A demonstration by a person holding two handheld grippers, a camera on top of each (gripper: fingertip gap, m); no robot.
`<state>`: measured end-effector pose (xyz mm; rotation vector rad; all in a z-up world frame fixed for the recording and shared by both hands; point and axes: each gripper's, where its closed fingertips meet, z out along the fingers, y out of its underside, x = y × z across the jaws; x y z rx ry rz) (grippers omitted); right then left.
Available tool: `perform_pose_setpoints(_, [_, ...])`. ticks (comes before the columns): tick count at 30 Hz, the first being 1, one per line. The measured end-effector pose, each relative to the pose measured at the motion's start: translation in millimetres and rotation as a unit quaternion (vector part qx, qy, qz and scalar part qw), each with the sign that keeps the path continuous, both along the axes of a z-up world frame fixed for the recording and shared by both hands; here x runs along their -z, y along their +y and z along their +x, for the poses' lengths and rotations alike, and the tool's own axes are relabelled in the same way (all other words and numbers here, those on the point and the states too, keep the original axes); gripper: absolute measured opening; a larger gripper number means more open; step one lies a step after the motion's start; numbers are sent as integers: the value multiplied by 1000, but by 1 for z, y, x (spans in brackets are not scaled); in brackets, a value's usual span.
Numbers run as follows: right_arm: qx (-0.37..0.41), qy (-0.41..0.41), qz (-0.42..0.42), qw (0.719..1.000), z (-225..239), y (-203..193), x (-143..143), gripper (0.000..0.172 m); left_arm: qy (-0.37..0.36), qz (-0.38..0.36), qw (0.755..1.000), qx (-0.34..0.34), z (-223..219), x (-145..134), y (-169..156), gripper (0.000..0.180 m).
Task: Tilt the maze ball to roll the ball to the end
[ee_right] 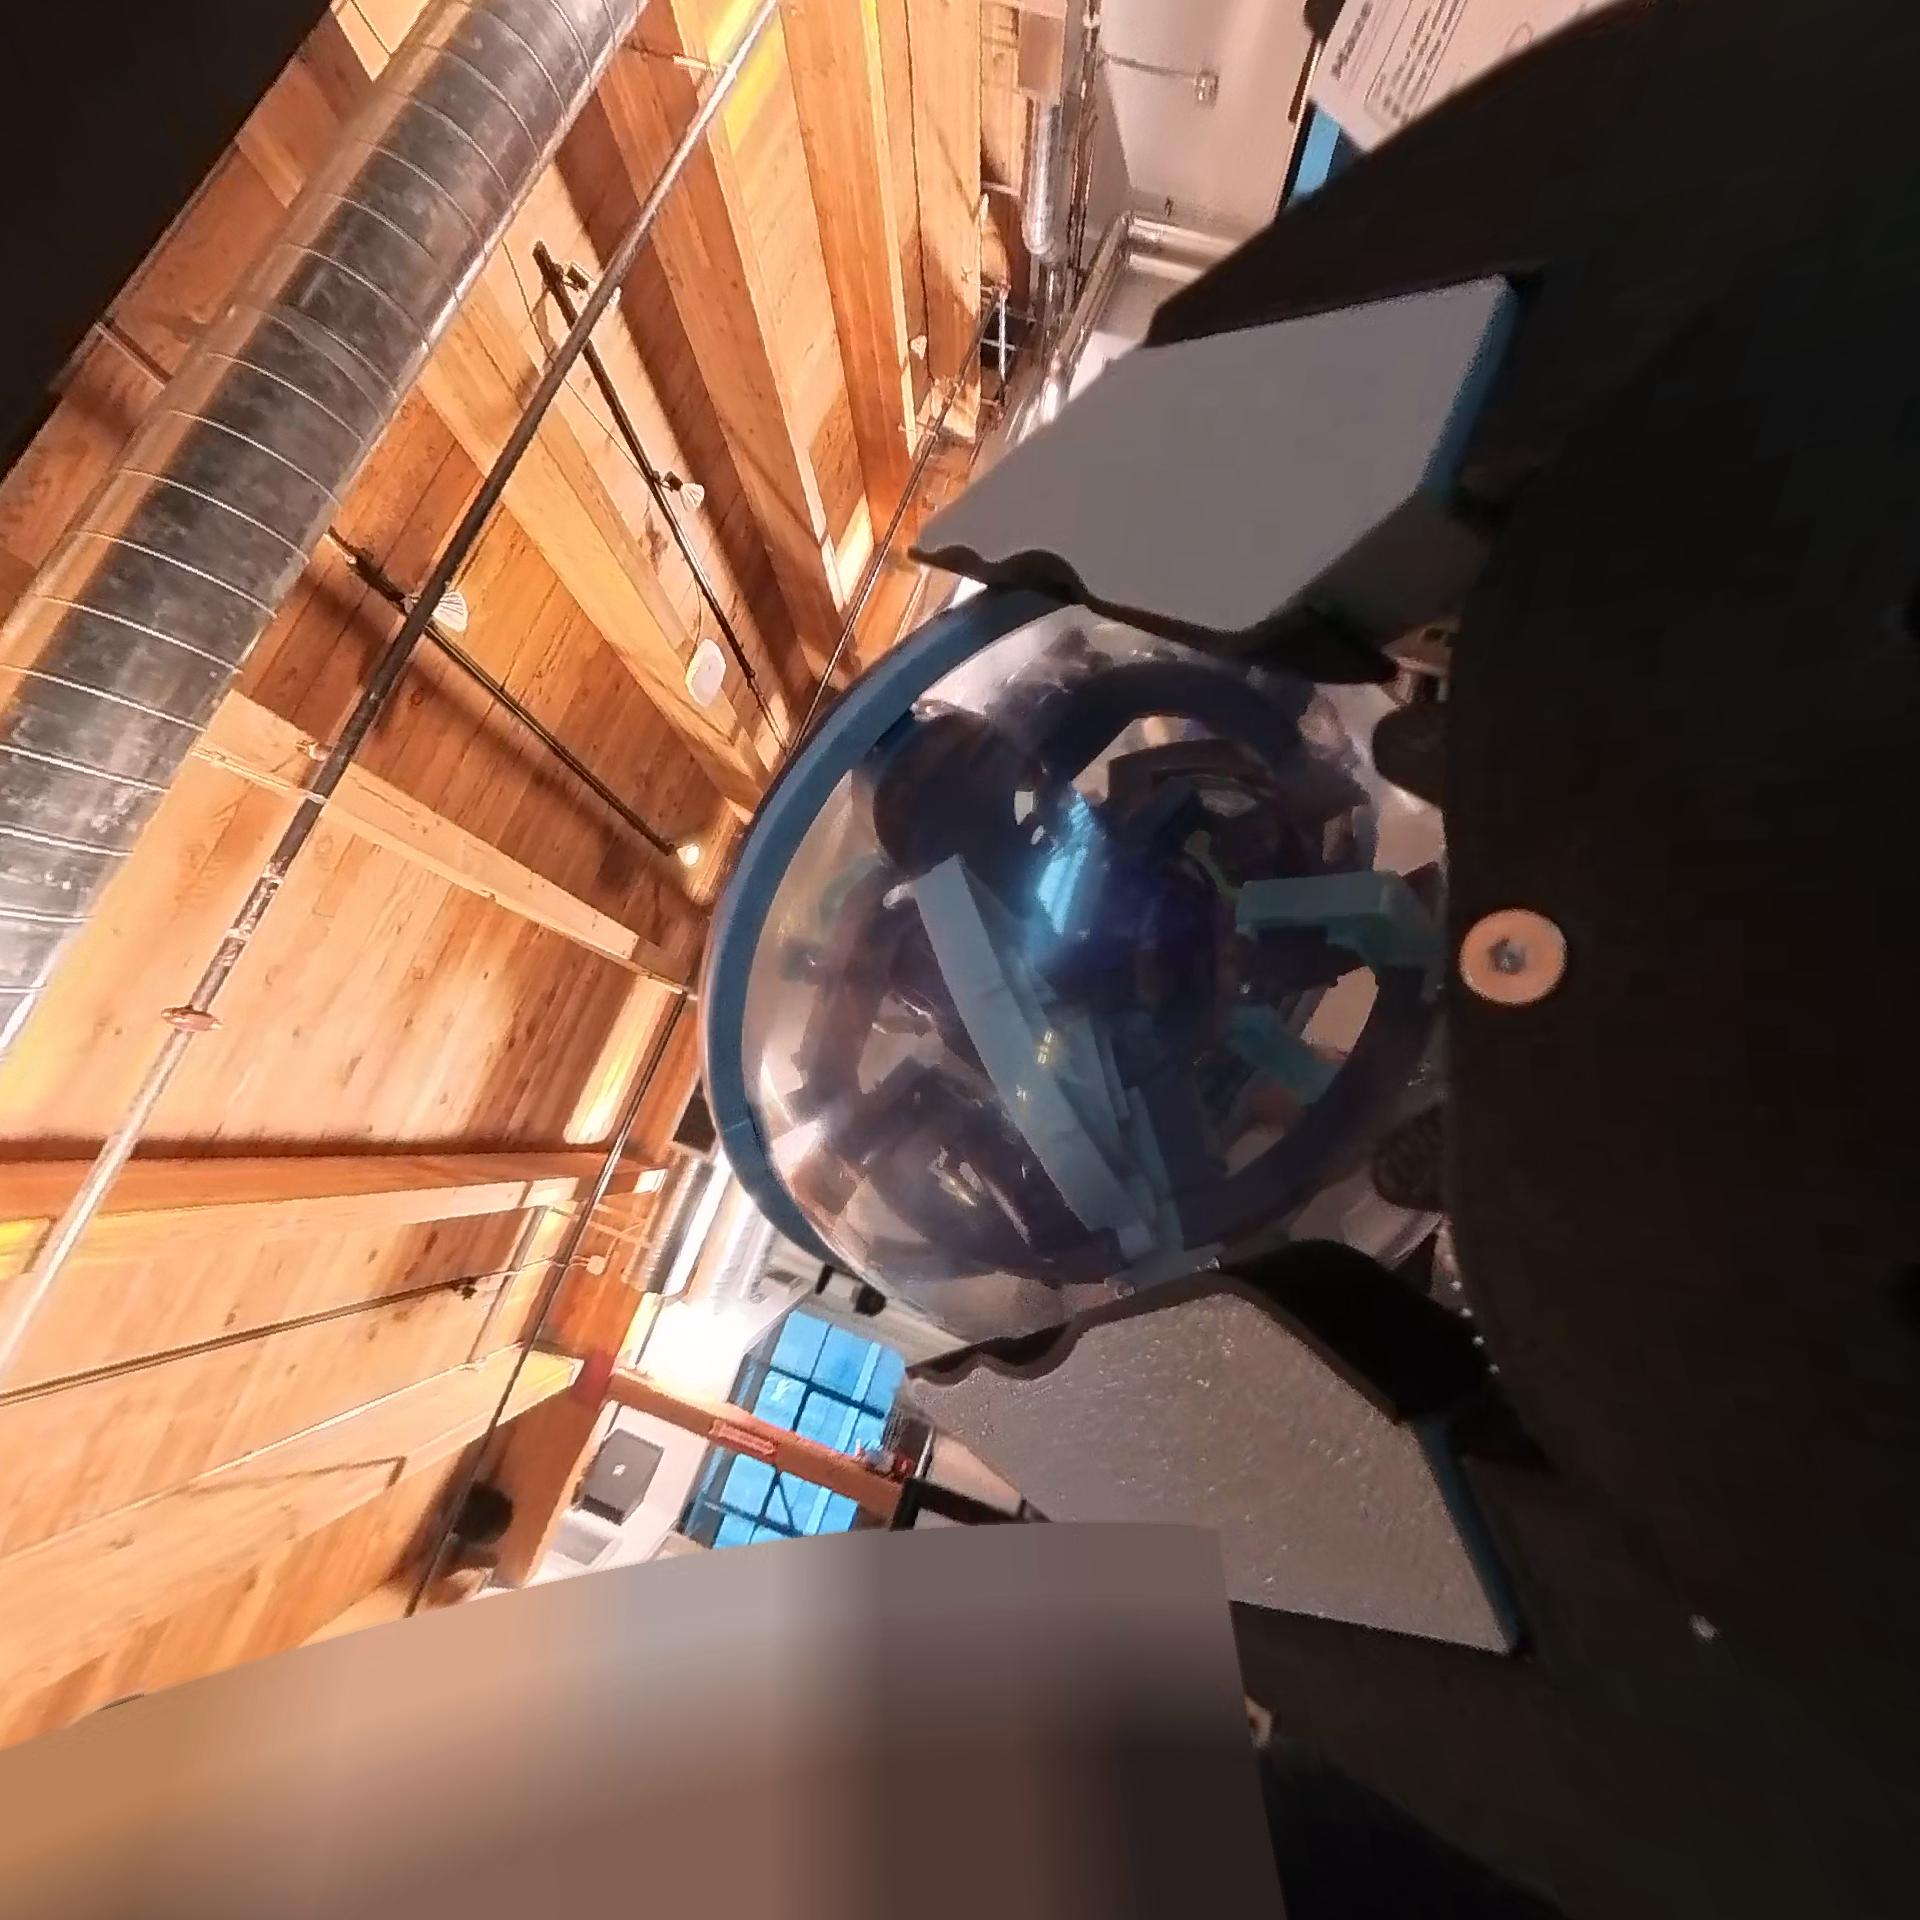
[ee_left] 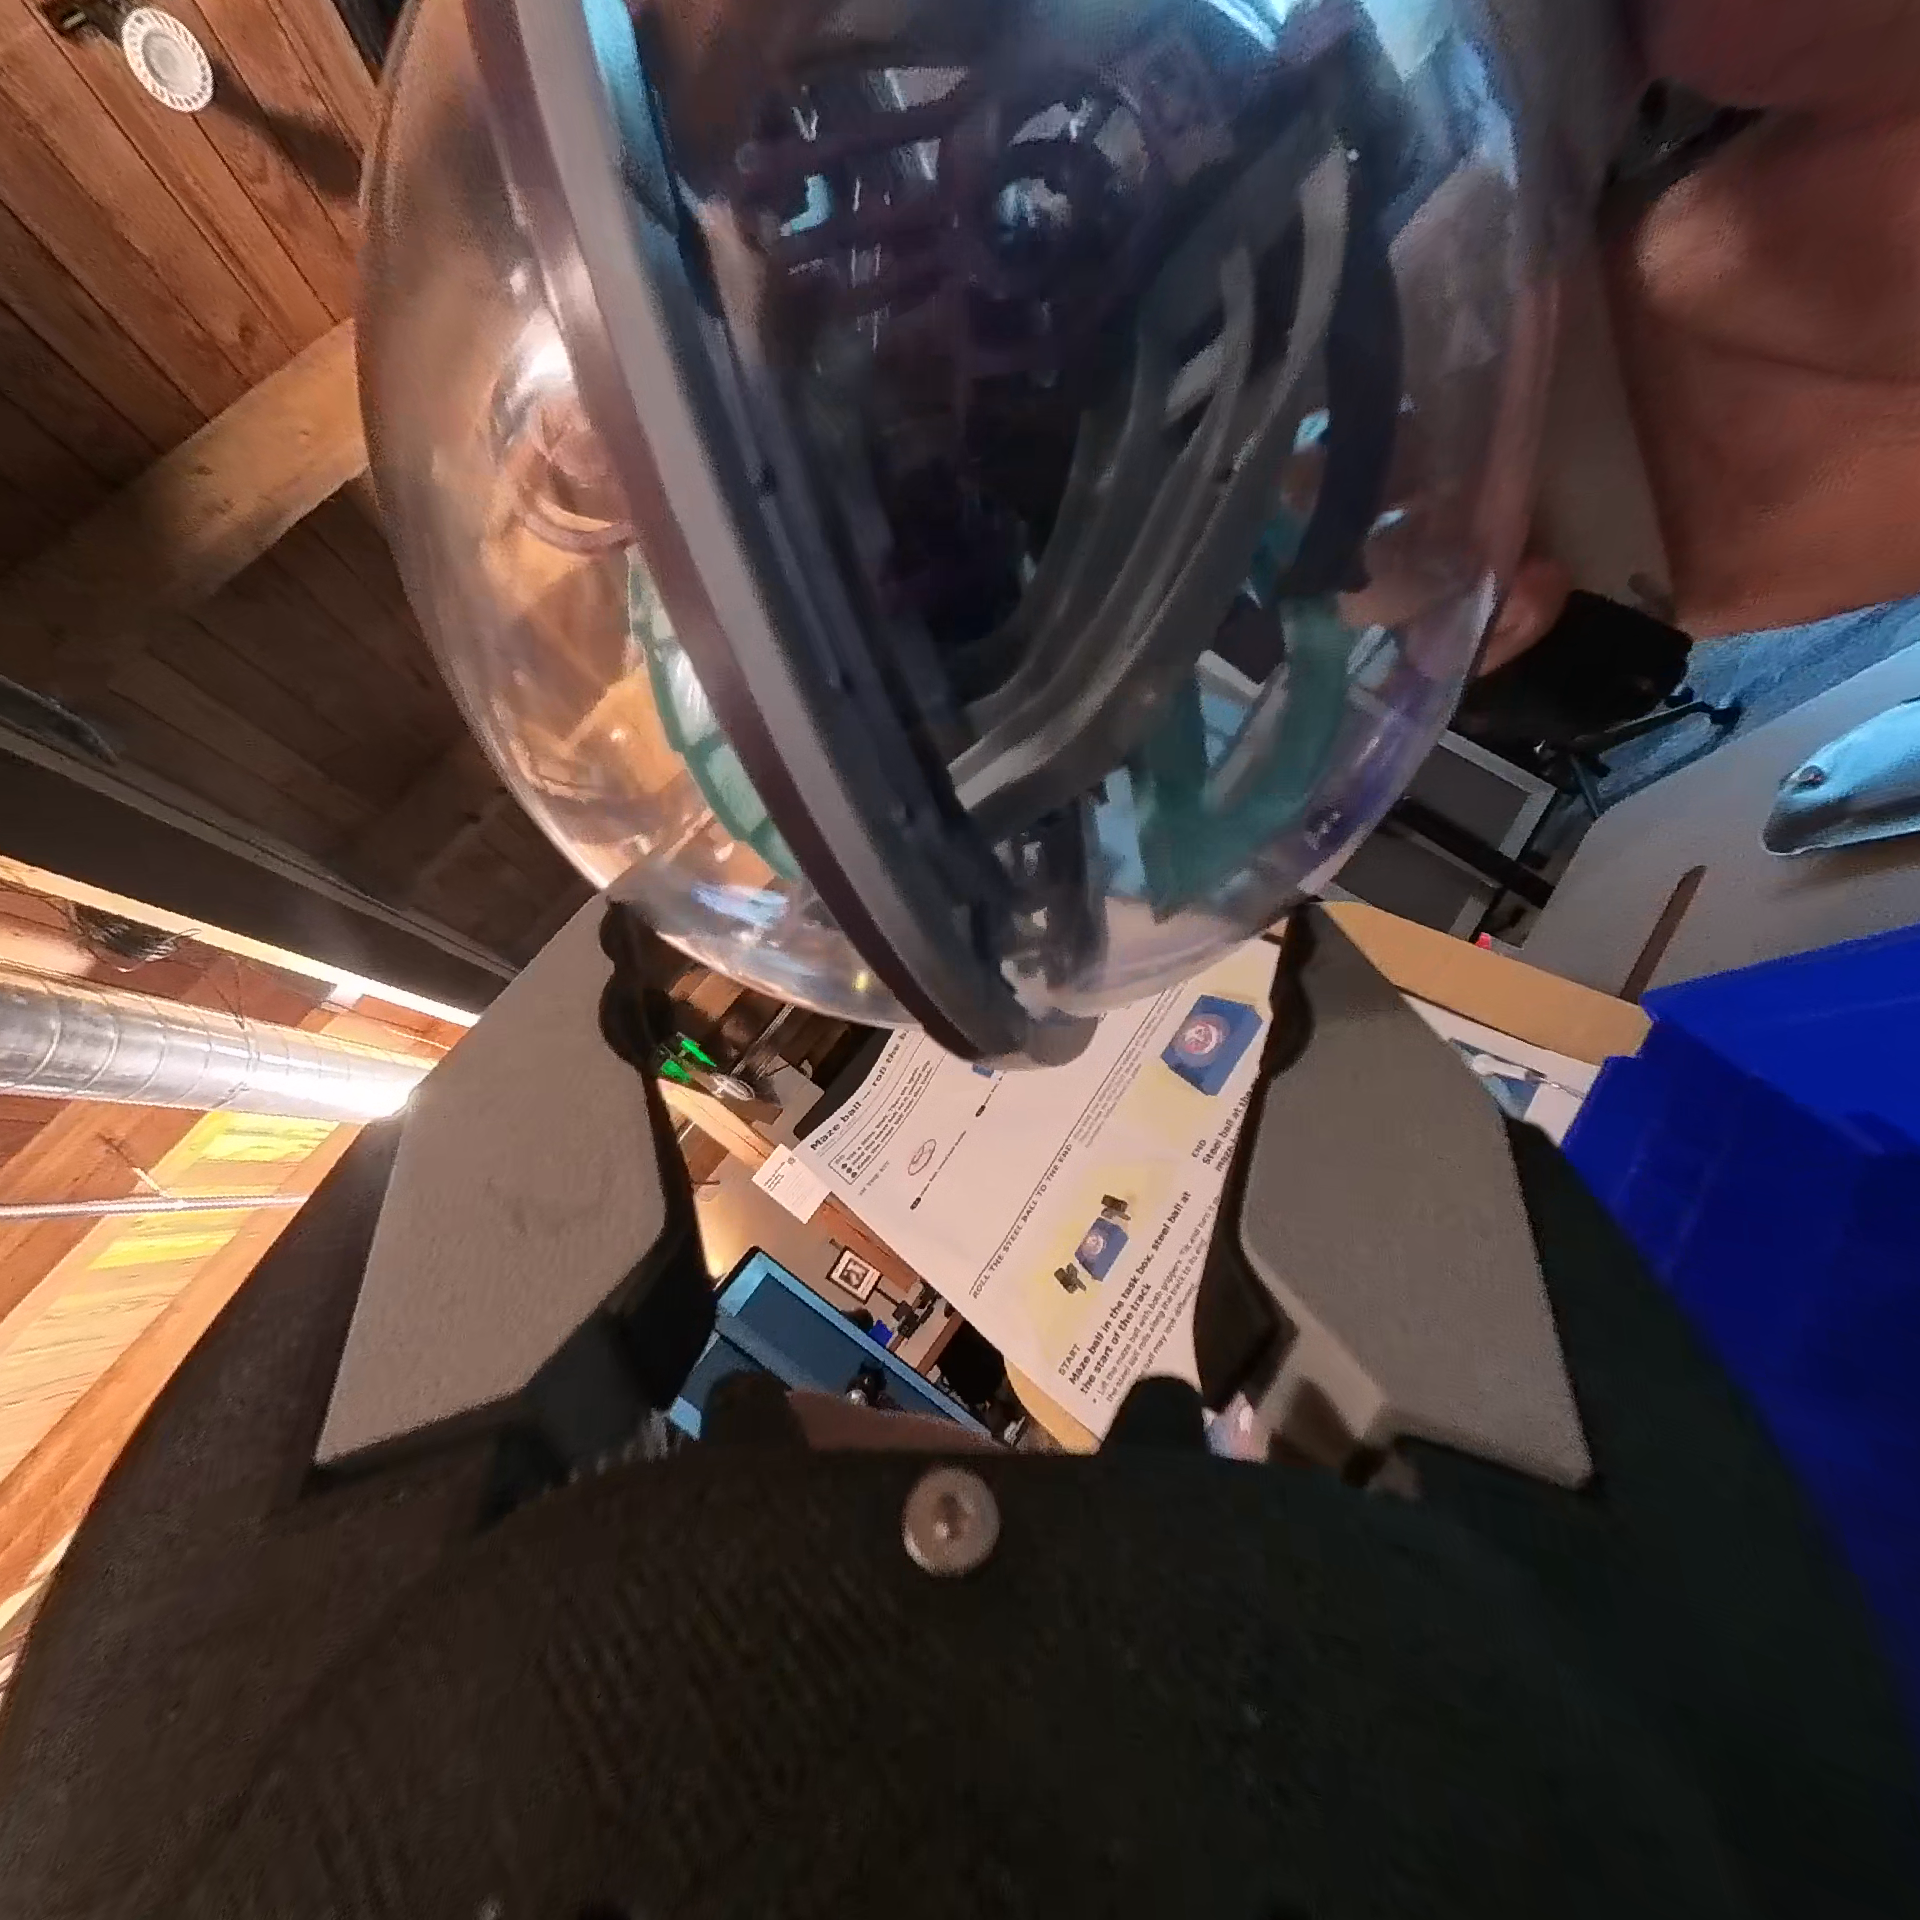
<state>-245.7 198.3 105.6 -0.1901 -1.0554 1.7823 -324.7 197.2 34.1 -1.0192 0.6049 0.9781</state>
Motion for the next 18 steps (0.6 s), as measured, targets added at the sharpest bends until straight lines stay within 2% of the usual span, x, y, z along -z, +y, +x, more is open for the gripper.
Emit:
perform_pose_setpoints(11, [39,-9,7,999,-4,-6,-3,140,-34,-15,999,17,-2,1,2,118])
perform_pose_setpoints(18, [33,-7,4,999,0,-9,-6,139,-34,-11,999,21,0,-1,-1,118])
